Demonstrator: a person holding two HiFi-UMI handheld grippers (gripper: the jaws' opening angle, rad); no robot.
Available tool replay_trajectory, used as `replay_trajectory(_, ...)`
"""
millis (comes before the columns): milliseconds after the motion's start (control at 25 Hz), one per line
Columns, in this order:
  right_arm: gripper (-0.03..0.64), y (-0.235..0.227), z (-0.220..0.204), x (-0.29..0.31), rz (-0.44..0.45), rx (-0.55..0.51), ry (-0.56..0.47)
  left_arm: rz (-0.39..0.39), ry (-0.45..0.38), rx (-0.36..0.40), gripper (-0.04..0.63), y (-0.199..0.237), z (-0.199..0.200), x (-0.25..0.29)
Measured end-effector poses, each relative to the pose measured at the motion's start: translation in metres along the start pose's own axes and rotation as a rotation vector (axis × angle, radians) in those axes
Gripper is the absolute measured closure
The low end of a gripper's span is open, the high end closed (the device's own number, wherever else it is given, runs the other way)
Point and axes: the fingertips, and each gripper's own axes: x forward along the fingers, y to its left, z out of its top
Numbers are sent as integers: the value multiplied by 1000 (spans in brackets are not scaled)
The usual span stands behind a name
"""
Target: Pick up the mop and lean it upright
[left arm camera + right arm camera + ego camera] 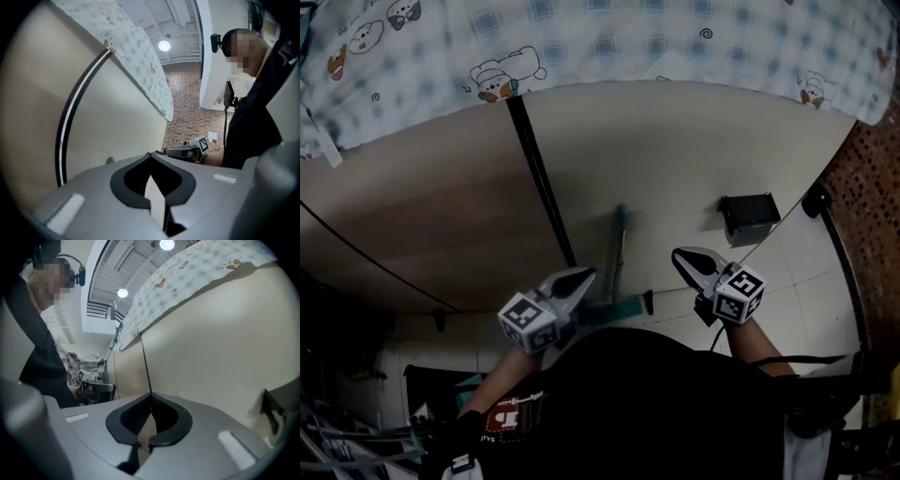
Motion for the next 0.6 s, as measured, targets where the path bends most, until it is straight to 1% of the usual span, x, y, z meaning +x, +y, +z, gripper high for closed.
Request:
replay_trajectory(80,603,16,-5,21,-10,36,-3,3,21,14,595,20,3,-23)
replay_trajectory(160,601,28,-6,33,-10,38,7,5,10,-5,595,30,9,-36)
replay_trajectory(280,586,40,-3,40,31,25,21,20,-17,-13,595,36,12,-43)
replay_trajectory(360,584,39,-4,43,52,9,36,54,-40,-20,595,41,12,-44)
replay_trajectory(440,587,35,-4,42,62,0,49,76,-66,-29,595,37,12,-45)
replay_trajectory(600,601,29,3,41,107,-2,34,114,-51,-41,595,30,4,-44)
